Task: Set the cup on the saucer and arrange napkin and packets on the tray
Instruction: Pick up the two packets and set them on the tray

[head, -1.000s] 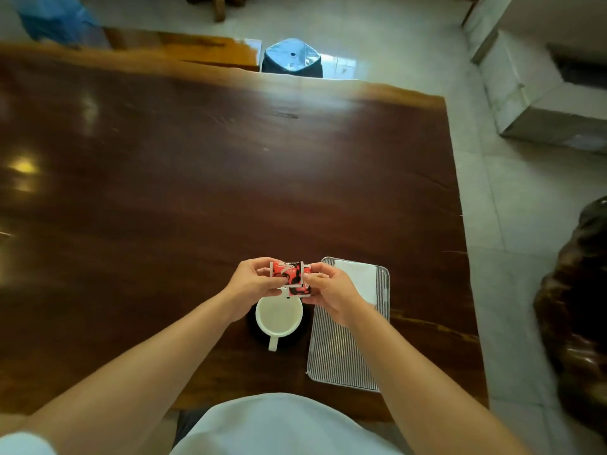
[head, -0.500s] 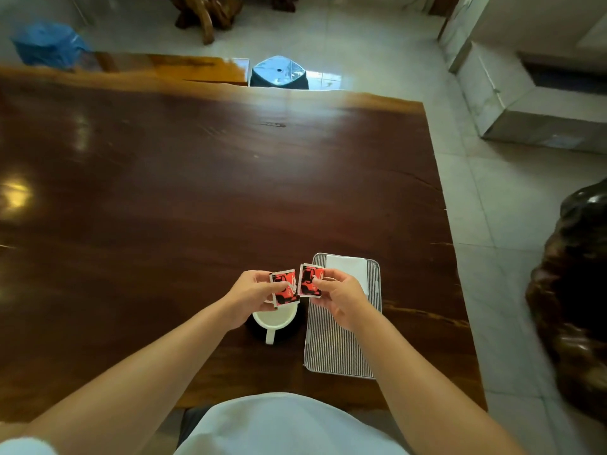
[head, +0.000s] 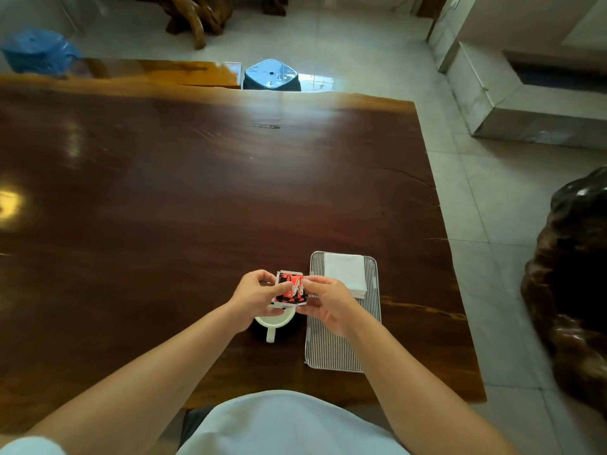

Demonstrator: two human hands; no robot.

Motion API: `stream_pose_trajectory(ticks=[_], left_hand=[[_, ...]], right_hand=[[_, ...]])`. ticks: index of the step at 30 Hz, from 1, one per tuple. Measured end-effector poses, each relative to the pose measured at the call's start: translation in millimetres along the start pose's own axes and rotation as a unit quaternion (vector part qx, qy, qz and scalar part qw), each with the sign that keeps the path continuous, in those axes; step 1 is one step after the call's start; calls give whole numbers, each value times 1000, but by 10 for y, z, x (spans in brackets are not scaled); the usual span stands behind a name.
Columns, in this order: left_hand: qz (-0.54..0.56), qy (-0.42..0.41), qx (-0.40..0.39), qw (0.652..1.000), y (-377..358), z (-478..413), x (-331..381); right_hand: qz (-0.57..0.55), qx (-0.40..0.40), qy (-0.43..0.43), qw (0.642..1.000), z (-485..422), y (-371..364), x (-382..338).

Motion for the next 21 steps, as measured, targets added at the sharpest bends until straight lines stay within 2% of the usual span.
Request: stream_pose_trajectory(ticks=[4, 8, 12, 14, 18, 21], left_hand=[[-2, -5, 19, 1000, 5, 46, 38], [20, 24, 30, 999, -22, 101, 22], [54, 61, -6, 997, -135, 162, -40], [71, 66, -23, 995, -183, 183, -68], [80, 54, -66, 993, -271, 222, -76], [33, -4, -90, 995, -328, 221, 8]], right_hand=[[9, -23, 19, 1000, 29, -104, -12], [14, -34, 32, 999, 53, -137, 7], [-17, -41, 26, 999, 50, -118, 72], [-28, -22, 19, 999, 34, -68, 107], [7, 66, 33, 997, 30, 141, 145], [13, 106, 51, 993, 38, 252, 163]])
Point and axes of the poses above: each hand's wrist, its own z-axis away from the middle knuckle, its own y-axis out of the back of the hand, x = y × z, the point moved 8 cm from there along -z, towards the middle knuckle, and after that the axes turned 14 degrees about -y, right-handed, at the moved point
